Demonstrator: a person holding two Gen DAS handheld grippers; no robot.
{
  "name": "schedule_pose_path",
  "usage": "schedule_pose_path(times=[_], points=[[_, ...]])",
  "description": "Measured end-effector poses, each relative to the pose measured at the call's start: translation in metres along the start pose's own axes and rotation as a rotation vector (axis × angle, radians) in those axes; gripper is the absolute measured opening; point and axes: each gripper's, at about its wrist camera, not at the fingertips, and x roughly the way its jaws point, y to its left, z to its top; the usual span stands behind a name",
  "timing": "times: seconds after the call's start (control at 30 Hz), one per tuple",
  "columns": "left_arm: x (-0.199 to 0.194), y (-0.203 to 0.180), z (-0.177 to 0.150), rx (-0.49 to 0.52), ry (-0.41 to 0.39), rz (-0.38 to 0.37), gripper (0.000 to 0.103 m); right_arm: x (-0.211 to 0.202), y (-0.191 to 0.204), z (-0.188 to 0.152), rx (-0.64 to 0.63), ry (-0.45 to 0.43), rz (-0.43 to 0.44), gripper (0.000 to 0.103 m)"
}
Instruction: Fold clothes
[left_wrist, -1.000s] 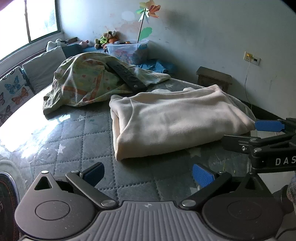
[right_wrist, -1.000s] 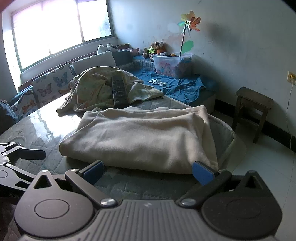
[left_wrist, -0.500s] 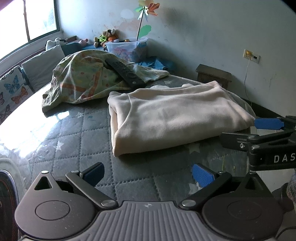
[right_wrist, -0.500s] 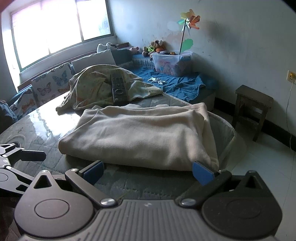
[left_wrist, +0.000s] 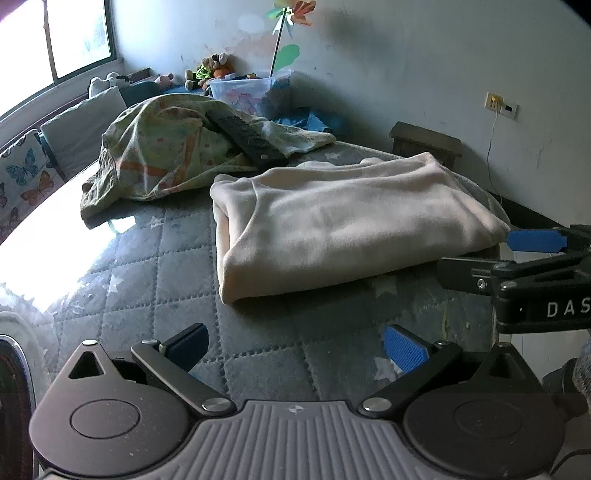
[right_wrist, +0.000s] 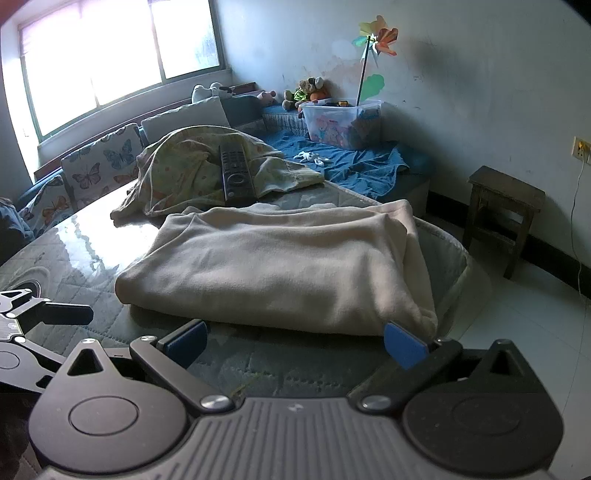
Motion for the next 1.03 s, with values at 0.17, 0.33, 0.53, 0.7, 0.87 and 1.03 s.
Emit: schedule_pose_path(times=[0.17,0.33,0.53,0.7,0.87,1.03], points=[[0.0002,-0.0003,0.0,0.001,0.001,-0.002,0.103,0.001,0.0006,-0.0012,-0.001,0.006,0.0,0.103],[0.0007,-0.0003,-0.0004,0.0,0.003,-0.001,0.103,0.0011,0.0007,-0.0015,-0.001,0.007,-0.002,0.103],[0.0011,-0.0003,-0.0003,-0.002,0.004,-0.001,0.103,0.0011,0.0013,-0.0021,0.0,0.009,-0.001,0.103],[0.0011,-0.0001,-0.0005,-0.001,0.004,-0.001,0.103,0.0022,0.0025,-0.0028,-0.001,0.013,0.0,0.103],[0.001,-0.0008,-0.0008,0.003,0.0,-0.001,0.103,0.0022,0.0026,-0.0029,0.0,0.013,0.001,0.103],[0.0014,-0.0008,-0.0007,0.004,0.004,0.001,0.103,0.0026,0.0023,-0.0029,0.0,0.013,0.002,0.103]])
